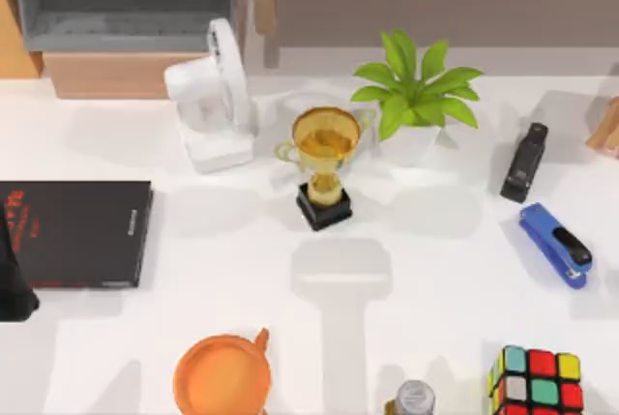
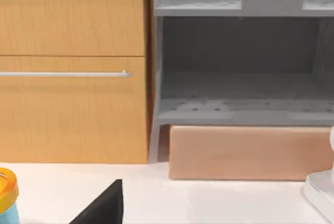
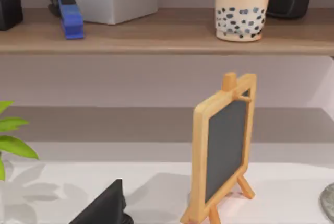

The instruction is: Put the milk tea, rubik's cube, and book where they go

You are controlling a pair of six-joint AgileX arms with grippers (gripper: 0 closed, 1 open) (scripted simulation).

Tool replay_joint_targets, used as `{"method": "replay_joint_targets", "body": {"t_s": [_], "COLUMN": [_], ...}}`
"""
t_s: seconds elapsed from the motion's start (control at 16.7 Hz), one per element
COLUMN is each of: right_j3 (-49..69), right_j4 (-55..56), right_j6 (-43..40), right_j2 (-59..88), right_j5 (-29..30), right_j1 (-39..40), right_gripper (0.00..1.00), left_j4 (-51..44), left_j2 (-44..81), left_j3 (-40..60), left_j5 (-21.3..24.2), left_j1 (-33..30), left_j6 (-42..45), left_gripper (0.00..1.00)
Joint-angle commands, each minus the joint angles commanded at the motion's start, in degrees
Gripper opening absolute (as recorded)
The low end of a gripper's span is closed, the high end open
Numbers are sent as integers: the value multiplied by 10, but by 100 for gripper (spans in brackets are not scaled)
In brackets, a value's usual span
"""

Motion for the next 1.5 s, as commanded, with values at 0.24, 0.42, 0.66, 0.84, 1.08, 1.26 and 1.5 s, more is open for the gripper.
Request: {"method": "replay_joint_targets", "body": {"t_s": [0.24, 0.42, 0.66, 0.84, 1.08, 1.26, 1.5], "right_j3": [10, 51, 145, 232, 350, 433, 516], "right_j4": [8, 41, 119, 190, 288, 357, 427], "right_j6": [-2, -6, -9, -10, -8, -4, 2], "right_j2": [18, 90, 267, 453, 670, 812, 951], "right_j5": [-2, -7, -17, -25, -38, -47, -58], "right_j1": [-1, -8, -24, -38, -57, -68, -77], "right_gripper": [100, 100, 100, 100, 100, 100, 100], "left_j4": [0, 0, 0, 0, 0, 0, 0], "left_j2": [0, 0, 0, 0, 0, 0, 0], "left_j3": [0, 0, 0, 0, 0, 0, 0], "left_j5": [0, 0, 0, 0, 0, 0, 0], "left_j1": [0, 0, 0, 0, 0, 0, 0], "left_j6": [0, 0, 0, 0, 0, 0, 0], "left_gripper": [100, 100, 100, 100, 100, 100, 100]}}
